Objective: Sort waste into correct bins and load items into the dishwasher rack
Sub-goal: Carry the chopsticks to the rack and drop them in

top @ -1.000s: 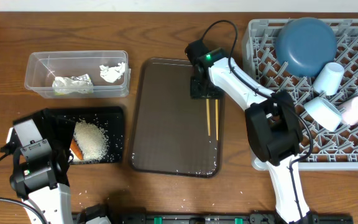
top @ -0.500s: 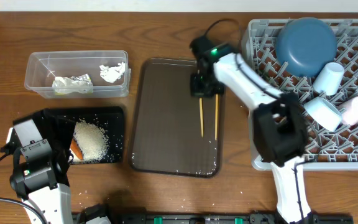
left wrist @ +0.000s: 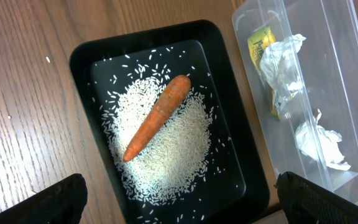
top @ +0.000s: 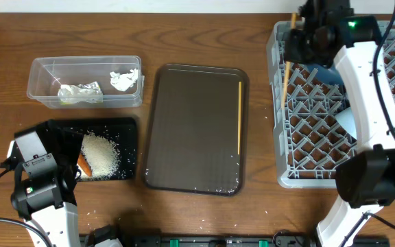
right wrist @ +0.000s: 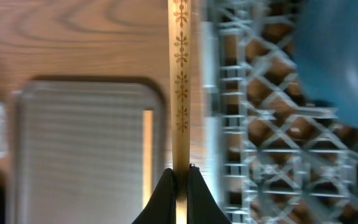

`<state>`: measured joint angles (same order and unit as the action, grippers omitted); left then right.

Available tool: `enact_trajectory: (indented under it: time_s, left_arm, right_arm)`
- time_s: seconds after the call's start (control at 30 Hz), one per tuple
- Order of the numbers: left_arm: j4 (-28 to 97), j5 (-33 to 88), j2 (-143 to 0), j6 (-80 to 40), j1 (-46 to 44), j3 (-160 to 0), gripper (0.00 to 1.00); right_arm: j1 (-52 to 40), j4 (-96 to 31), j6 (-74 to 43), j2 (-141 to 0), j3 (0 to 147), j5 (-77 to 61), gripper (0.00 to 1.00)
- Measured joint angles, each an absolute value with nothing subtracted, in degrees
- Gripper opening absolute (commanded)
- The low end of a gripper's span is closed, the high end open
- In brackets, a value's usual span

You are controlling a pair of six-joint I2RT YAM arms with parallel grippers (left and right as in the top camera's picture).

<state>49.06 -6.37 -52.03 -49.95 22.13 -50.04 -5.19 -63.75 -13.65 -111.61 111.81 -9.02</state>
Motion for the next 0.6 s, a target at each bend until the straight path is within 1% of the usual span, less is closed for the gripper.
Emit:
enact_trajectory:
  time_s: [0.27, 0.3, 0.43, 0.47, 0.5, 0.6]
  left_arm:
    - [49.06, -6.37, -52.03, -49.95, 22.13, -50.04, 1.00]
    - [49.06, -6.37, -52.03, -49.95, 22.13, -50.04, 1.00]
    - [49.06, -6.37, -52.03, -49.95, 22.13, -50.04, 1.00]
    - [49.06, -6.37, -52.03, -49.95, 22.13, -50.04, 1.00]
    - [49.06, -6.37, -52.03, -49.95, 22.13, -50.04, 1.00]
    - [49.06, -6.37, -52.03, -49.95, 22.13, -50.04, 1.00]
  right_arm:
    - [-2.15, -63.33, -10.70, -115.92, 108.51, -8.05, 0.02]
    - [-2.07, -63.07, -10.55, -116.33, 108.40, -7.99, 0.07]
    - [-2.07, -62.96, -10.11, -117.10, 108.25, -7.07, 0.33]
    - [-2.04, -62.92, -9.69, -117.16, 108.25, -6.81, 0.38]
    - [-2.07, -62.94, -9.58, -117.21, 108.25, -6.59, 0.41]
    - [-2.07, -63.24, -9.41, -117.27, 108.25, -6.26, 0.43]
